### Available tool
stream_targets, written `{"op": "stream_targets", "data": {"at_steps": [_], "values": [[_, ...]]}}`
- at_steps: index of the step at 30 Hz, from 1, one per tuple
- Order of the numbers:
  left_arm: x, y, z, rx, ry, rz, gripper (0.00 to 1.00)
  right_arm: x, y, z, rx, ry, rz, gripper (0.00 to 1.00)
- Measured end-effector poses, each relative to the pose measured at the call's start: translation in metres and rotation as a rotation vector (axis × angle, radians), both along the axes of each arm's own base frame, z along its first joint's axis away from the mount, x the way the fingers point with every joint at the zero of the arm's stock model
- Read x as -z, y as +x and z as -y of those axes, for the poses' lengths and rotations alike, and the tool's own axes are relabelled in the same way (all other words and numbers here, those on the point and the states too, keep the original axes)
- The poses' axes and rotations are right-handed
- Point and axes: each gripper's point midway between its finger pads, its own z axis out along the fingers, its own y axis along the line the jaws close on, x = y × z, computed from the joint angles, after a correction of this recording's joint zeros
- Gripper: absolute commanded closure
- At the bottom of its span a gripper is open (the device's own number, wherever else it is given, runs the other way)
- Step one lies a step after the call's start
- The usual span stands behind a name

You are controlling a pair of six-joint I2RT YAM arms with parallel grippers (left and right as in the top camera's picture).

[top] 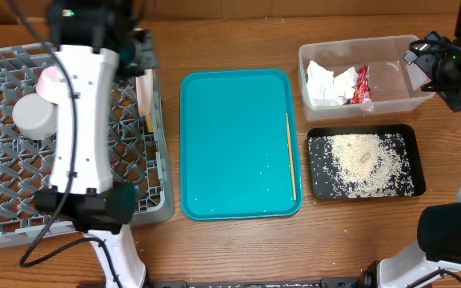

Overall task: Sort waste into correct bins and load items into the dishwasher
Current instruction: 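Carry the chopstick left and insert it upright into the rack, then open the left gripper to release the chopstick and lift away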

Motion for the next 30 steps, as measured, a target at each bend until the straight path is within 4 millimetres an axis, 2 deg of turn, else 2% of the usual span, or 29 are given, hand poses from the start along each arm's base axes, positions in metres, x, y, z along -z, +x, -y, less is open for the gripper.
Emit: {"op": "stream_targets", "data": {"at_steps": [3, 6, 9, 12, 18, 23, 27, 30], "values": [[0.009, 0.000, -0.042, -0.069, 0.032, -0.030, 0.96, 0.000, 0.000, 0.000, 0.001, 0.000, 0.000, 0.00], [0.024, 0.005, -0.075, -0.134, 0.044, -0.045, 0.96, 0.000, 0.000, 0.000, 0.000, 0.000, 0.000, 0.00], [0.045, 0.010, -0.103, -0.187, 0.050, -0.065, 0.96, 0.000, 0.000, 0.000, 0.000, 0.000, 0.000, 0.00], [0.063, 0.019, -0.120, -0.208, 0.056, -0.054, 0.96, 0.000, 0.000, 0.000, 0.000, 0.000, 0.000, 0.00], [0.089, 0.042, -0.120, -0.113, 0.048, -0.012, 0.95, 0.000, 0.000, 0.000, 0.000, 0.000, 0.000, 0.00], [0.087, 0.053, -0.119, -0.032, 0.062, 0.027, 0.91, 0.000, 0.000, 0.000, 0.000, 0.000, -0.001, 0.00], [0.088, 0.054, -0.114, 0.022, 0.053, 0.025, 0.79, 0.000, 0.000, 0.000, 0.000, 0.000, 0.000, 0.00], [0.094, 0.053, -0.111, 0.046, 0.044, 0.007, 0.79, 0.000, 0.000, 0.000, 0.000, 0.000, 0.000, 0.00]]}}
